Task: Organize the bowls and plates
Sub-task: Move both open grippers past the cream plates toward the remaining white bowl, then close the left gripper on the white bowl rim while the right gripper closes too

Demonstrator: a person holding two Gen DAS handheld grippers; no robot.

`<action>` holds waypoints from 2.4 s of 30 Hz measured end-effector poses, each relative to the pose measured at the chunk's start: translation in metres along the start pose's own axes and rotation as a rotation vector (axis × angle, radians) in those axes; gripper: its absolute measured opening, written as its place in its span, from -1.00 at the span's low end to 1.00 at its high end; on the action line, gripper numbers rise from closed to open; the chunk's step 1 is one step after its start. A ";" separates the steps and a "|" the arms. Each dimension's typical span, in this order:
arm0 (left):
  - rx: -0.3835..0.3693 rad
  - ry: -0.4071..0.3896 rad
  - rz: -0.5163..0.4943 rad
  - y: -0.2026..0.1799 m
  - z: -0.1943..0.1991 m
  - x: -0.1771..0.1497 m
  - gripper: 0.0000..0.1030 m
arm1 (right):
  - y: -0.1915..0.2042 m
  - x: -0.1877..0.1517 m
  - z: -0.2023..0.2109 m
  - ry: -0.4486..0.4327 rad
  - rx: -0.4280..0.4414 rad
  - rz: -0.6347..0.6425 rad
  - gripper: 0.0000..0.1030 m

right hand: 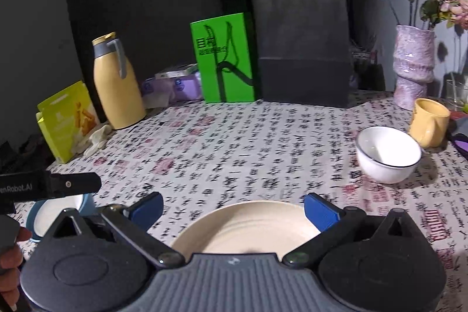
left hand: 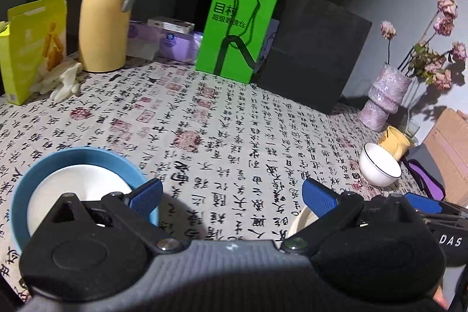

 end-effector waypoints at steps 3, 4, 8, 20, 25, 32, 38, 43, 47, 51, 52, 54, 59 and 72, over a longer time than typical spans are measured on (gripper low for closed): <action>-0.008 0.008 -0.007 -0.011 -0.007 0.002 1.00 | -0.017 0.001 0.001 -0.001 -0.011 -0.022 1.00; -0.008 0.007 -0.010 -0.015 -0.008 0.003 1.00 | -0.022 0.001 0.001 -0.001 -0.013 -0.027 1.00; -0.023 0.016 -0.018 -0.030 -0.017 0.005 1.00 | -0.040 0.004 0.003 -0.006 -0.030 -0.037 1.00; -0.049 0.031 -0.052 -0.078 -0.044 0.007 1.00 | -0.090 0.017 0.003 -0.015 -0.074 -0.062 1.00; -0.065 0.056 -0.071 -0.100 -0.058 0.005 1.00 | -0.111 0.019 0.000 -0.011 -0.093 -0.072 1.00; -0.114 0.089 -0.062 -0.130 -0.077 0.003 1.00 | -0.136 0.027 -0.002 -0.005 -0.125 -0.067 1.00; -0.123 0.092 -0.070 -0.154 -0.094 0.011 1.00 | -0.159 0.036 -0.007 0.004 -0.144 -0.091 1.00; -0.133 0.093 -0.073 -0.175 -0.109 0.018 1.00 | -0.183 0.041 -0.018 0.038 -0.165 -0.178 1.00; -0.117 0.069 -0.082 -0.187 -0.121 0.028 1.00 | -0.202 0.048 -0.026 0.051 -0.187 -0.234 1.00; -0.108 0.069 -0.058 -0.198 -0.137 0.034 1.00 | -0.216 0.051 -0.037 0.066 -0.179 -0.291 0.98; -0.099 0.074 -0.050 -0.200 -0.143 0.034 1.00 | -0.221 0.051 -0.041 0.070 -0.189 -0.305 0.96; -0.084 0.089 -0.035 -0.203 -0.154 0.035 1.00 | -0.230 0.050 -0.049 0.080 -0.220 -0.322 0.91; -0.025 0.131 -0.026 -0.211 -0.184 0.035 1.00 | -0.249 0.048 -0.068 0.110 -0.262 -0.360 0.75; 0.008 0.185 -0.037 -0.232 -0.234 0.018 1.00 | -0.275 0.028 -0.100 0.102 -0.265 -0.419 -0.04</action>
Point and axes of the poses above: each gripper's, at about its wrist camera, not at the fingertips, and z roughly against the way its jaws point, y to its left, x to its top, the point moved 10 cm from there along -z, roughly the way its jaws point, and after that the axes turned 4 degrees about -y, right-handed, at the moved point
